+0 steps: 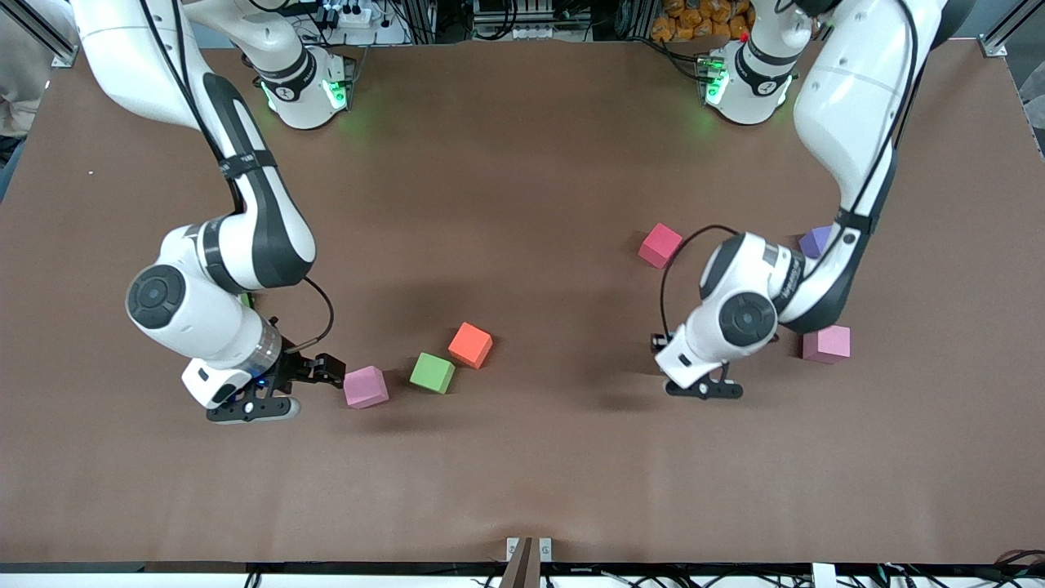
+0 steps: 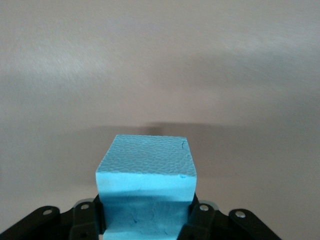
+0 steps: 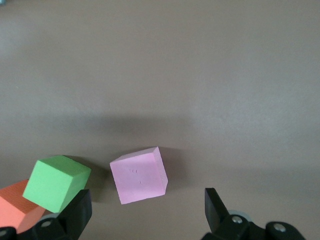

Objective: Arrange blocks into number 1
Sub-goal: 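Lift the cyan cube with the left gripper while the right gripper reaches the pink cube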

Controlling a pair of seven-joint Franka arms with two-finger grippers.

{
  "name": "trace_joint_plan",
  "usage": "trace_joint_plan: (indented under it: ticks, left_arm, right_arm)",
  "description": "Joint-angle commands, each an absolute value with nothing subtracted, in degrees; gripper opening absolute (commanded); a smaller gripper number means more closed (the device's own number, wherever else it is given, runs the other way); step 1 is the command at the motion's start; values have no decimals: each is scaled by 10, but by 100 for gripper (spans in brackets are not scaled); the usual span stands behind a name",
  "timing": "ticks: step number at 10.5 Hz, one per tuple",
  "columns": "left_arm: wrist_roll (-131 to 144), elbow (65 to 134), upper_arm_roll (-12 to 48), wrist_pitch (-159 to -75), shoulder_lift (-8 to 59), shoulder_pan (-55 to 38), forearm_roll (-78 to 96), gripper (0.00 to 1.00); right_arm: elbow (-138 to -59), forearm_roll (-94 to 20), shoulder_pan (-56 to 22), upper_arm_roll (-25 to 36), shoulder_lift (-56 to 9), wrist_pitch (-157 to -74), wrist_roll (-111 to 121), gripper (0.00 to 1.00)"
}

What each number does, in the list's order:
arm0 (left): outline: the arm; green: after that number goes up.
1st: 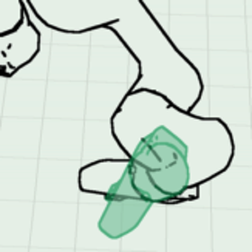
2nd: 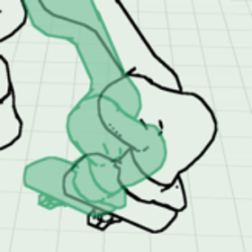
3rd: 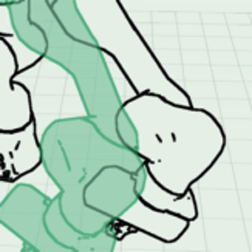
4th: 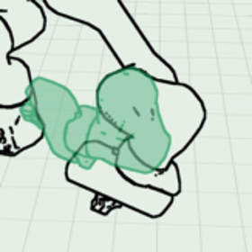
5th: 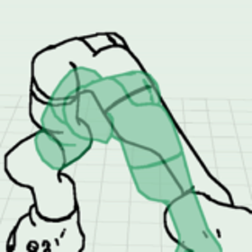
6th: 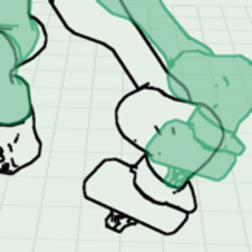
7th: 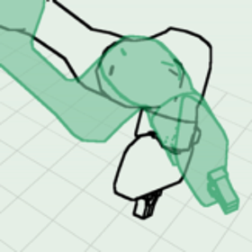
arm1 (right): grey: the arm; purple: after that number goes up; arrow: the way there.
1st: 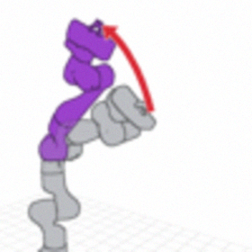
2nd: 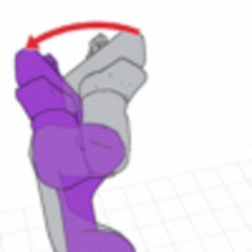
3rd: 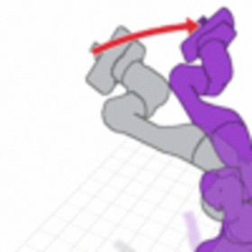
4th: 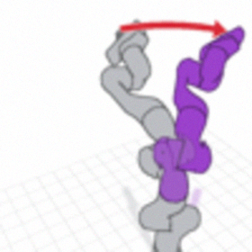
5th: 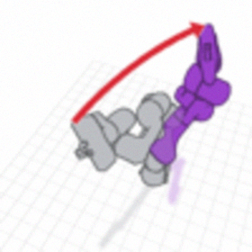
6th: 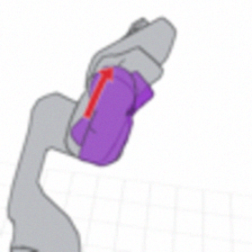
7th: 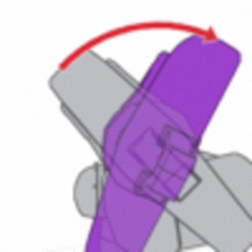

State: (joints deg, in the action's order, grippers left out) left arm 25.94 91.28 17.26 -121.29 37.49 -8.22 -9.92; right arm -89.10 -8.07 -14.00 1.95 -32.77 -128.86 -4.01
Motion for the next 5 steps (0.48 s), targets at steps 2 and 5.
trace_joint_plan:
  ticks: [2,5]
  left_arm:
    - [396,1006,256,-1216,307,-80,-103,0]
    - [508,1050,335,-1216,303,-94,-111,0]
  right_arm:
    - [-879,-90,-159,24,-370,-1314,-54,100]
    - [-878,-90,-170,33,-386,-1339,-55,100]
